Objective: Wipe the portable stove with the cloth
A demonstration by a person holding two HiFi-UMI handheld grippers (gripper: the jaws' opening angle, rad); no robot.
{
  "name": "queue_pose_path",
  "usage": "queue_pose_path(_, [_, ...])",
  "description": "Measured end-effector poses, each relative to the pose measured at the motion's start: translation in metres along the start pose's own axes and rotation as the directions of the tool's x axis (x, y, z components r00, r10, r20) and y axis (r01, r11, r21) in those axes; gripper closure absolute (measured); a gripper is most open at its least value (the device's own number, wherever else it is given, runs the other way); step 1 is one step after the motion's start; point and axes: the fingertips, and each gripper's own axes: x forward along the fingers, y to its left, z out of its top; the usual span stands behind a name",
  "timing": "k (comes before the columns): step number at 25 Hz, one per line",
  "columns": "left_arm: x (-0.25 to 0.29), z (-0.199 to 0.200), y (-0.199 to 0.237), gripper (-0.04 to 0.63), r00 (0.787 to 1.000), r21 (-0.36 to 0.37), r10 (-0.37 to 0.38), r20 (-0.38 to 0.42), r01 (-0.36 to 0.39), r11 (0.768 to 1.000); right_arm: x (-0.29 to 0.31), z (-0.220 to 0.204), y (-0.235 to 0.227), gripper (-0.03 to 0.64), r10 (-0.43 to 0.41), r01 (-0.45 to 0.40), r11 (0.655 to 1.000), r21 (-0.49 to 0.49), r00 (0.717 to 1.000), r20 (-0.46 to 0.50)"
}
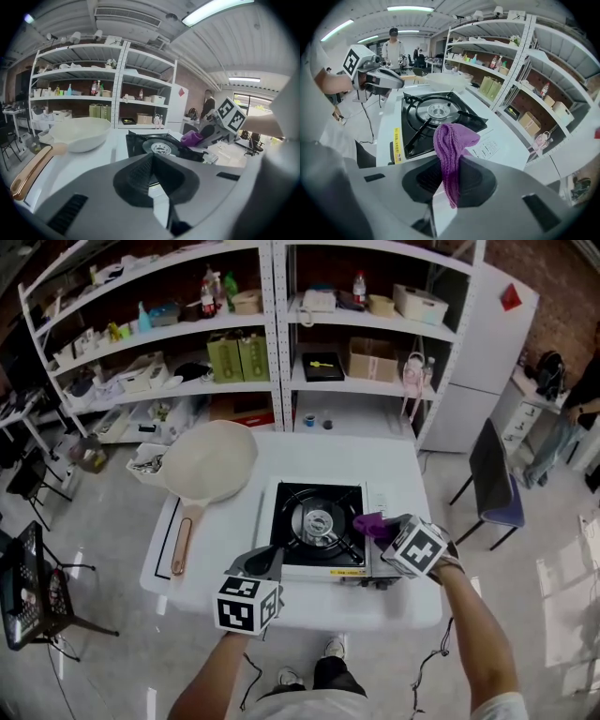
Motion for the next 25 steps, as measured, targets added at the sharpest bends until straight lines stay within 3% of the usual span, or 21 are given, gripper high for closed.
queue_pose_path(25, [-0.030,-0.020,-0.013,0.591,0.996,0.018,-0.089,0.004,0.089,0.996,-0.036,-0.031,0.078,0.549,-0.090,0.089,0.989,0.121,0.996,0.007])
